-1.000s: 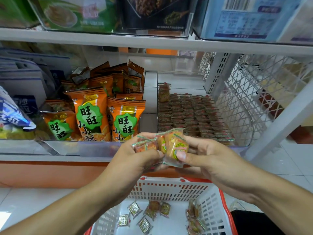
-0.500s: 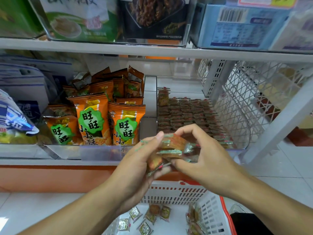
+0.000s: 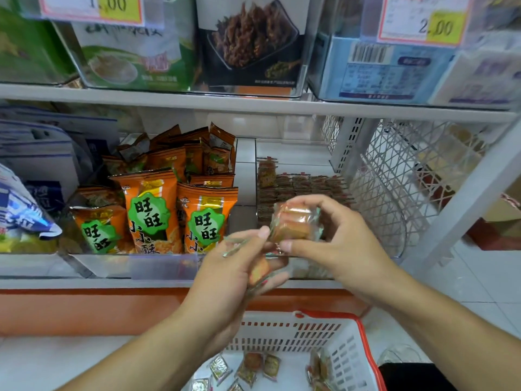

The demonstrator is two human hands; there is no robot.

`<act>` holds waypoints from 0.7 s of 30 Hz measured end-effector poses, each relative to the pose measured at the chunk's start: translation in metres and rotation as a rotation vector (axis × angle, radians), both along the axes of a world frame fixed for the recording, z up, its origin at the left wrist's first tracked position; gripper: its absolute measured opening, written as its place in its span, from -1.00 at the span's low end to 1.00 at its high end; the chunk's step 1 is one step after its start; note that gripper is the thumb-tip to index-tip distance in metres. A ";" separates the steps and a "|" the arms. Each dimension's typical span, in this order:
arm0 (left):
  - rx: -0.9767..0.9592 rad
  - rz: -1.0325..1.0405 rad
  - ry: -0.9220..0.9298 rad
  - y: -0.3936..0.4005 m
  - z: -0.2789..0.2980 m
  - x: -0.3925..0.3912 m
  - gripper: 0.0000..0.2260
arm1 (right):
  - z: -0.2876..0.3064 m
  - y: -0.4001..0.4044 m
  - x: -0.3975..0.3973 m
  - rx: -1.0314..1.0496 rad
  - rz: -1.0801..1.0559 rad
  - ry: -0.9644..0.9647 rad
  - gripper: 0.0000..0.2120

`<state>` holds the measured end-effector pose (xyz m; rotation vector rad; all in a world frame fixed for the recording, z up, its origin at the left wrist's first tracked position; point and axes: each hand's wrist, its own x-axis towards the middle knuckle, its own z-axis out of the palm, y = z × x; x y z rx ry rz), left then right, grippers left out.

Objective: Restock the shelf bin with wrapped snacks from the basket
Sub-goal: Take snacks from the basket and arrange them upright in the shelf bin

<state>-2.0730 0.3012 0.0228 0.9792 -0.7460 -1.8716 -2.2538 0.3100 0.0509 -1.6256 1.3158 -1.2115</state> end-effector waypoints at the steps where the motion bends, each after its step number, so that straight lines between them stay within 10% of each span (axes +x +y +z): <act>1: -0.043 0.080 -0.087 -0.001 -0.002 0.001 -0.72 | 0.001 -0.008 -0.006 0.028 -0.045 0.056 -0.53; 9: -0.144 0.001 -0.282 -0.012 0.006 -0.006 -0.39 | -0.006 -0.117 -0.011 0.287 -0.187 0.786 -0.52; 21: -0.095 -0.004 -0.252 -0.024 0.009 -0.011 -0.55 | -0.024 -0.183 0.009 0.392 -0.268 0.510 -0.32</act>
